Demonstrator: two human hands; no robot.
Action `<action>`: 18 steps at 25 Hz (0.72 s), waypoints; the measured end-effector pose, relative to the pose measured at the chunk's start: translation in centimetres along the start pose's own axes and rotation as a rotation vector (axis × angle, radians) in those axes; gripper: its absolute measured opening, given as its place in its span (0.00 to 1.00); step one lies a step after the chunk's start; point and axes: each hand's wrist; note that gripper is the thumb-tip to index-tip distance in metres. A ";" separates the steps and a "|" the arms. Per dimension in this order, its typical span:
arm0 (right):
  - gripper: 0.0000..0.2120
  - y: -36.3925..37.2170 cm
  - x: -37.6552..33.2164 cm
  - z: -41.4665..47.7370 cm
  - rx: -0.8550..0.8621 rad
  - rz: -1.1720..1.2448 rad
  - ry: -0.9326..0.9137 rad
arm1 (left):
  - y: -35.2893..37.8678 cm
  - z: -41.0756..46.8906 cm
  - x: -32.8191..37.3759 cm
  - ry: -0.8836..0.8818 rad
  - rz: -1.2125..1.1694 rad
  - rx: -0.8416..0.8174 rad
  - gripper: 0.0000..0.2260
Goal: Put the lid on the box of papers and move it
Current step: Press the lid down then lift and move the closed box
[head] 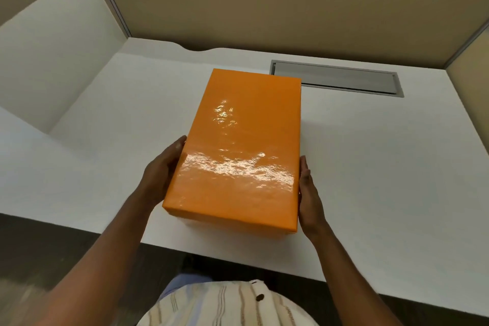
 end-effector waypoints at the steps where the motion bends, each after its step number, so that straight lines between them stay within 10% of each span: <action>1: 0.40 -0.1 0.2 -0.2 -0.030 0.025 0.009 | -0.3 -0.2 -0.2 -0.001 -0.011 -0.023 0.14; 18: 0.25 10.5 -0.7 4.2 0.135 0.337 -0.006 | -8.4 6.8 1.3 0.029 -0.116 0.008 0.15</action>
Point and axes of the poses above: each hand's wrist, its own z-axis towards the middle knuckle, its own y-axis out of the palm, x = y × z, and after that the axes turned 10 degrees about y, right-handed
